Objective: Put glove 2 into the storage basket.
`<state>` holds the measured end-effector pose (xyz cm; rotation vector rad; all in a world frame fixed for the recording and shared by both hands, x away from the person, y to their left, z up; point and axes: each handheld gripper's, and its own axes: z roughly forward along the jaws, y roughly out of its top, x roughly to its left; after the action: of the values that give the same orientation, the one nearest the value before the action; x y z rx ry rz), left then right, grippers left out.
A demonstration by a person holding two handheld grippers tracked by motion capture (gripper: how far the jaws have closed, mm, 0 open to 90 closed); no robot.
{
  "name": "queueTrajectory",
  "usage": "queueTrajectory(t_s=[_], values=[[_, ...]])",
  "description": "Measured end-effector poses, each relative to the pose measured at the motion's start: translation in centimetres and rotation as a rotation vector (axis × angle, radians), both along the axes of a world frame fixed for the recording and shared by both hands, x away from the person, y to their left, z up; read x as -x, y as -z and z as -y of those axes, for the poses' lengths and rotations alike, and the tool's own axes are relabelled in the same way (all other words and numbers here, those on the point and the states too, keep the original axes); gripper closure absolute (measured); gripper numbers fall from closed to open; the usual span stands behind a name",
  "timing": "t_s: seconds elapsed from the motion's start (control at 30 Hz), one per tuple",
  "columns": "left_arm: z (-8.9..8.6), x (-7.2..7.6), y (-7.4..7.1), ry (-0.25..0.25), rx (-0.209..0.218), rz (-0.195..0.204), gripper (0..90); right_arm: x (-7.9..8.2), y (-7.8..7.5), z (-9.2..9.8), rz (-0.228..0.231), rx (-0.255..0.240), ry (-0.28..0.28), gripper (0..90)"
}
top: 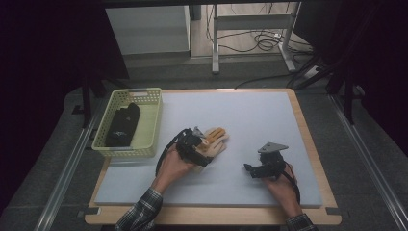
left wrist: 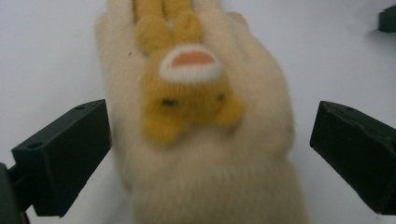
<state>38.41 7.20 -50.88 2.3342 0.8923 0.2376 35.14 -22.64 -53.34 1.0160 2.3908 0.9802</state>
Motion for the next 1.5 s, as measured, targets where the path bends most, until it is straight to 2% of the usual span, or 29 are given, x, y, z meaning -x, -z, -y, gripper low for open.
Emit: queueTrajectory(t_s=[0.2,0.37,0.5,0.6,0.73,0.93,1.07,1.17,1.3,1.37,1.5], values=[[1.1,-1.5,1.3,-0.006,-0.046,-0.018,0.0,0.0,0.0,0.0,0.0,0.0,0.0,12.8],[1.5,-1.4,2.1,0.003,-0.082,-0.032,0.0,0.0,0.0,0.0,0.0,0.0,0.0,12.8],[1.4,-1.6,2.2,-0.01,-0.07,-0.047,0.0,0.0,0.0,0.0,0.0,0.0,0.0,12.8],[1.5,-1.5,2.1,-0.002,-0.074,-0.042,0.4,0.0,0.0,0.0,0.001,0.001,0.0,12.8],[1.2,-1.3,1.7,-0.007,-0.072,-0.049,10.5,0.0,0.0,0.0,0.001,0.001,-0.001,12.8],[0.8,-1.3,1.0,-0.038,-0.078,-0.065,40.2,0.0,0.0,0.0,0.001,0.001,0.0,12.8],[1.3,-1.1,0.6,-0.022,-0.113,-0.078,51.9,0.0,0.0,0.0,0.001,0.002,-0.001,12.8],[1.6,-1.0,0.5,-0.024,-0.126,-0.079,56.3,0.0,0.0,0.0,0.001,0.002,-0.001,12.8],[1.5,-1.2,0.2,-0.038,-0.125,-0.084,57.0,0.0,0.0,0.0,0.001,0.002,0.0,12.8],[1.3,-1.3,-0.1,-0.055,-0.121,-0.072,57.0,0.0,0.0,0.0,0.001,0.002,0.0,12.8],[0.6,-1.9,-1.4,-0.095,-0.093,-0.073,56.5,0.0,0.0,0.0,0.001,0.002,-0.001,12.8]])
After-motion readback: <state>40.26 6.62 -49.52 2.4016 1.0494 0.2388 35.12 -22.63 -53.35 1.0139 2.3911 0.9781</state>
